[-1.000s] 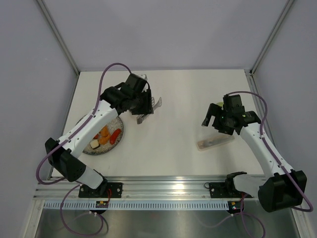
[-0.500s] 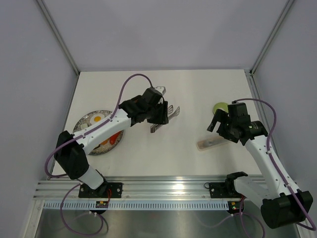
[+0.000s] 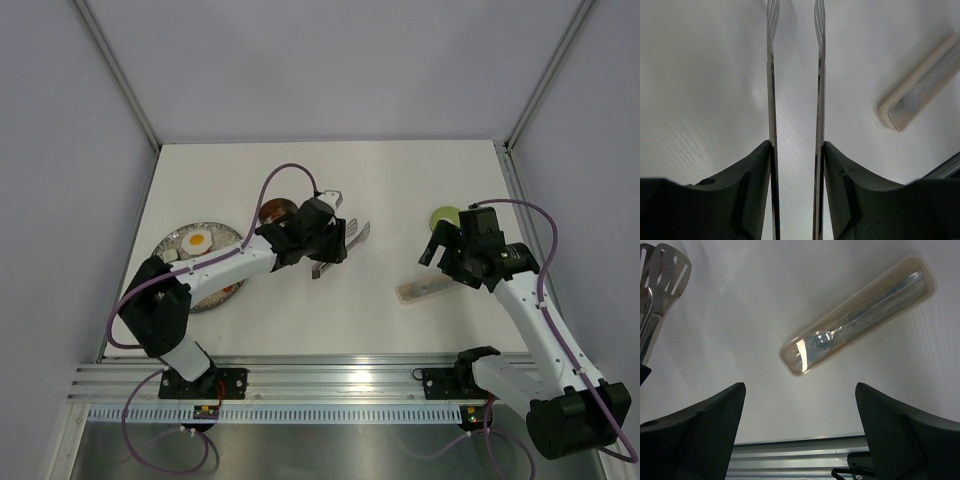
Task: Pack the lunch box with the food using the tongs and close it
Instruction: Place the clamp at the center of the board, then pick up the box lid from the center of the board, then close the box lid on the packing box.
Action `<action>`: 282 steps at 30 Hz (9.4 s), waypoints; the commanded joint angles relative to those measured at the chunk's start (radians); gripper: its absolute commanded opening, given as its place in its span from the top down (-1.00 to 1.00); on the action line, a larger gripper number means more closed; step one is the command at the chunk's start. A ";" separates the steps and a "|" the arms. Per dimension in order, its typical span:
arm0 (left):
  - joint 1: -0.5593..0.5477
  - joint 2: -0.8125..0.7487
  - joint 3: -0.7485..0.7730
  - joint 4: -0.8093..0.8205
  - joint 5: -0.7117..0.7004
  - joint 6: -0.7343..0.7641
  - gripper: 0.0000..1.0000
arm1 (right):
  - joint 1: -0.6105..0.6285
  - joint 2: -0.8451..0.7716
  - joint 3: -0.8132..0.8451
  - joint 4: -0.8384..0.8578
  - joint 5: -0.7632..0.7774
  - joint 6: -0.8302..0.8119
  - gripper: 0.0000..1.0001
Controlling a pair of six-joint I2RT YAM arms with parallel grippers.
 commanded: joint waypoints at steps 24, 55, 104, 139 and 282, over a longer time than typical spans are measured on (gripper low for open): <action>-0.059 -0.056 -0.036 0.102 -0.132 0.107 -0.63 | -0.071 0.285 0.090 0.169 0.063 0.000 -0.99; 0.383 -0.389 -0.077 -0.201 -0.017 0.025 -0.64 | -0.382 0.874 0.222 0.563 0.006 0.190 0.16; 0.835 -0.119 0.118 -0.271 0.264 -0.025 -0.65 | 0.501 1.183 1.102 0.235 0.011 0.117 1.00; 0.750 -0.165 0.143 -0.320 0.217 0.052 -0.53 | 0.501 1.276 1.256 0.186 0.016 0.104 -0.04; 0.384 0.210 0.413 -0.449 -0.253 0.011 -0.27 | 0.216 0.557 0.387 0.289 0.195 0.051 -0.27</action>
